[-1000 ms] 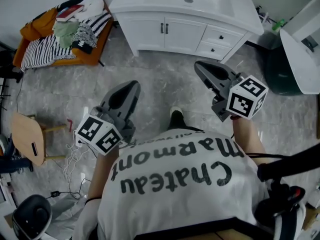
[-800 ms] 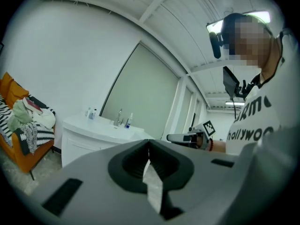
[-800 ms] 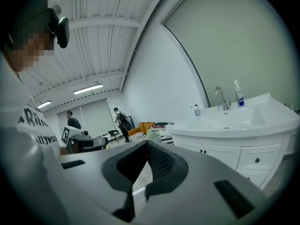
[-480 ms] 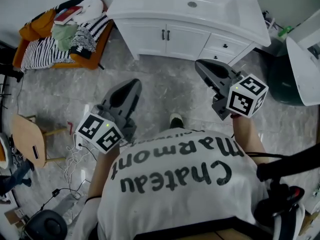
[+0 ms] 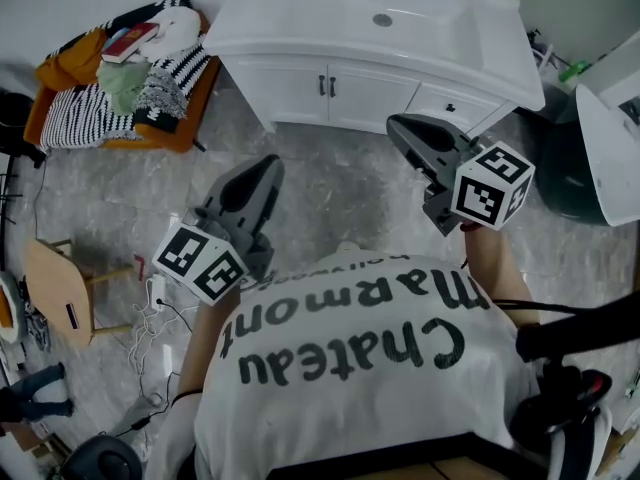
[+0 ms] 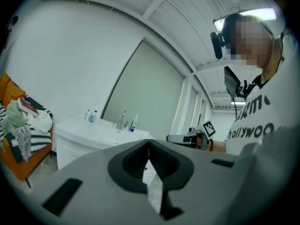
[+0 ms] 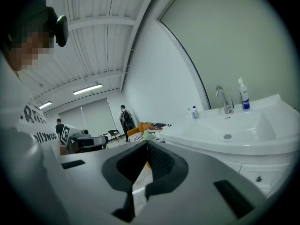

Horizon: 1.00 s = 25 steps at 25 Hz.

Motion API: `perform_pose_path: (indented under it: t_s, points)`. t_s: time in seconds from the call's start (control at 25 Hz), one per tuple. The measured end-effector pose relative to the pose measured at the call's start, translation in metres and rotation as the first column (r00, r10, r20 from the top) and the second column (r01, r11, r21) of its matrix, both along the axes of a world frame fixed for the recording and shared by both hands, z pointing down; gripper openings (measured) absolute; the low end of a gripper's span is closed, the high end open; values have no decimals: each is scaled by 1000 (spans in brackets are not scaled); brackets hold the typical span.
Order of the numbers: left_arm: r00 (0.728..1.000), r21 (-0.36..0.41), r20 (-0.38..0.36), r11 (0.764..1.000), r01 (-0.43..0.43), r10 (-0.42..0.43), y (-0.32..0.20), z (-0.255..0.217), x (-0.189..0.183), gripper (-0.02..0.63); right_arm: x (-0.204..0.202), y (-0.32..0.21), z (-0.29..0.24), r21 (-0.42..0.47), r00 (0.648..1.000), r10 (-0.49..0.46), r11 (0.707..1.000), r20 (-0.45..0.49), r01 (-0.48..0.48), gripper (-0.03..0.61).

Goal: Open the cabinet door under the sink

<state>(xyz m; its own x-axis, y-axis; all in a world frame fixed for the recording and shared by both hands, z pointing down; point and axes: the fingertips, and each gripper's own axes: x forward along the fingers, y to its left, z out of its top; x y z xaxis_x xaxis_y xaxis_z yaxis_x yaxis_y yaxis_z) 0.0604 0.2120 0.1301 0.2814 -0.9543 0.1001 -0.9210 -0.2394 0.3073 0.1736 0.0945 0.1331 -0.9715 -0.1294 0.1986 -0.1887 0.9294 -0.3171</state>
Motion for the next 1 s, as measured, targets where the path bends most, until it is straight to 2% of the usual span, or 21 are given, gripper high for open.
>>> perform_pose_path:
  t_s: [0.24, 0.4, 0.68, 1.0]
  points:
    - [1000, 14, 2, 1000, 12, -12, -37, 2, -14, 8, -13, -38, 1, 13, 1000, -10, 1000, -2, 10, 9]
    - [1000, -2, -16, 1000, 12, -12, -66, 4, -29, 8, -29, -66, 1, 2, 1000, -11, 1000, -20, 11, 9]
    - [1000, 9, -10, 1000, 12, -12, -70, 5, -29, 8, -33, -64, 6, 1, 999, -27, 1000, -17, 28, 9]
    - [1000, -33, 8, 999, -15, 15, -68, 18, -24, 8, -33, -62, 24, -35, 1000, -18, 999, -13, 17, 9]
